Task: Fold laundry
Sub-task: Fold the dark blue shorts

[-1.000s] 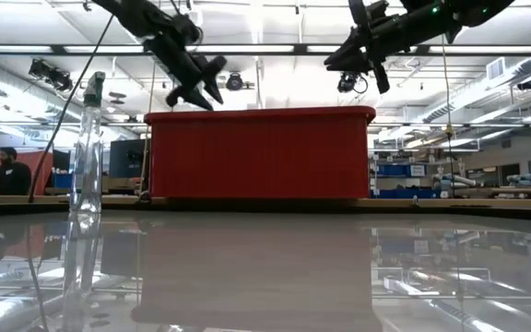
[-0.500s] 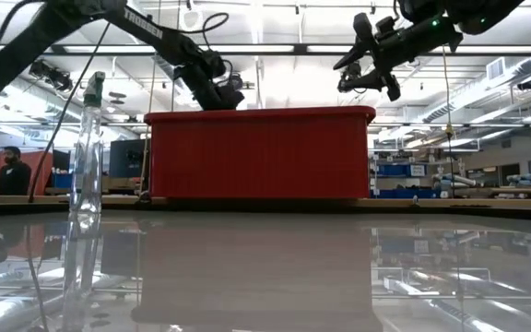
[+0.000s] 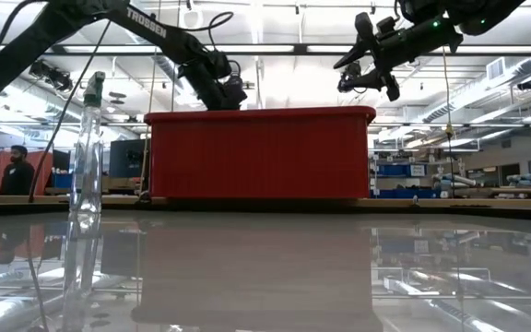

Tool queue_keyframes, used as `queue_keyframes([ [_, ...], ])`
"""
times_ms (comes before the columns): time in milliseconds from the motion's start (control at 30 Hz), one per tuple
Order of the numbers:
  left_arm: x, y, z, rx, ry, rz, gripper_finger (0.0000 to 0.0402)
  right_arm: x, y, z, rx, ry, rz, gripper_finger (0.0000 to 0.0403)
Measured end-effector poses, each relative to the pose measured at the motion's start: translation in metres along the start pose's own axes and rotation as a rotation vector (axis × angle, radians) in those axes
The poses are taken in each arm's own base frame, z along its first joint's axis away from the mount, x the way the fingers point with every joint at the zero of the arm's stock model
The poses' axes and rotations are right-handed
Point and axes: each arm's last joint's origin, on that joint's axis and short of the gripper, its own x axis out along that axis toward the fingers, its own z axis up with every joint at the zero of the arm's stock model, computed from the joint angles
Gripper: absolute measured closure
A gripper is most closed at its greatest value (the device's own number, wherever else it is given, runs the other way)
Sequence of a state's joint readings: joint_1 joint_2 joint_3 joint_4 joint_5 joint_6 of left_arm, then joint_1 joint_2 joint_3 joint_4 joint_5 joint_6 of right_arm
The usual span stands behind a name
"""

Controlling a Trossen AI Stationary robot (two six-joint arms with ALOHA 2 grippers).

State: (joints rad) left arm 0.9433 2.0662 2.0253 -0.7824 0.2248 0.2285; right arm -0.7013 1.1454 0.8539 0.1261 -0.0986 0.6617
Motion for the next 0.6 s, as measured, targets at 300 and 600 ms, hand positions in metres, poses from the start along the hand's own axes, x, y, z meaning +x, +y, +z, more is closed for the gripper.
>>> queue_keyframes([
  [300,-0.019,-0.002,0.016,0.009,-0.139,0.054,0.039,-0.001,-0.004,0.006,0.055,-0.036,-0.002,0.024],
  [600,-0.182,-0.064,0.074,0.291,-0.613,-0.016,0.0399,-0.002,0.006,0.017,0.028,-0.129,0.122,0.0391],
])
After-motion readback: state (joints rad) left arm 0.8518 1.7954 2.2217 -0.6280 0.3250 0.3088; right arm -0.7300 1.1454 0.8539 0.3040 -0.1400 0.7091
